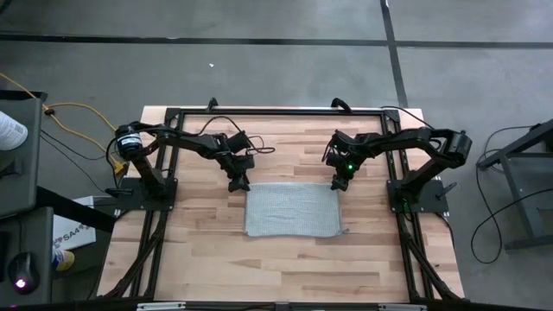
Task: Fold microfiber towels
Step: Fold the gray microfiber towel
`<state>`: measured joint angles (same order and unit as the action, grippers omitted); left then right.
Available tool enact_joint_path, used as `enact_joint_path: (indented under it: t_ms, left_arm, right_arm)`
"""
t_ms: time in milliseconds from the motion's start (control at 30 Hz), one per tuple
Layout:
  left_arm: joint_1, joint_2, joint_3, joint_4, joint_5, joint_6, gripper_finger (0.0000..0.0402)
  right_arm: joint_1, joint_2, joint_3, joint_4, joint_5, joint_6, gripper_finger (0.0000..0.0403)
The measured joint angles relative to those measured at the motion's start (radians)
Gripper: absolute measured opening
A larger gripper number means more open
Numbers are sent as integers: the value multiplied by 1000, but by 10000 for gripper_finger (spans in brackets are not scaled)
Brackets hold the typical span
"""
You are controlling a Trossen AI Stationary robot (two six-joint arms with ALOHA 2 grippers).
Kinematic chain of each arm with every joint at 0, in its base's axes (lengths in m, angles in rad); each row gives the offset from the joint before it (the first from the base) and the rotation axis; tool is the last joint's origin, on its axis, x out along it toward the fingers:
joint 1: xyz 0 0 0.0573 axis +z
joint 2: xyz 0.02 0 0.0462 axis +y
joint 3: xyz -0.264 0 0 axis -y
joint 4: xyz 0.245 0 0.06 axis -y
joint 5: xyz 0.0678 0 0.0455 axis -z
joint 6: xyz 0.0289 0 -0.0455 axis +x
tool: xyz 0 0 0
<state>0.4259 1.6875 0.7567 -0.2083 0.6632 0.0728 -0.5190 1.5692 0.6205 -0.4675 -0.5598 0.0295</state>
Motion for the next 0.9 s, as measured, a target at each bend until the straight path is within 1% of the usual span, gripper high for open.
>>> enact_joint_path:
  t_ms: [100,267,700,800,900]
  left_arm:
    - [-11,0,-1,23,-4,3,120]
    - [-8,0,-1,60,-65,2,120]
    - [-8,-1,0,53,-70,-10,120]
    - [-8,-1,0,53,-72,-21,109]
    - [-7,-1,0,49,-75,-25,78]
  right_arm:
    - [0,0,0,0,0,0,101]
    - [0,0,0,0,0,2,100]
    - [0,0,0,1,2,1,100]
    - [0,0,0,1,5,0,100]
    - [0,0,0,2,8,0,95]
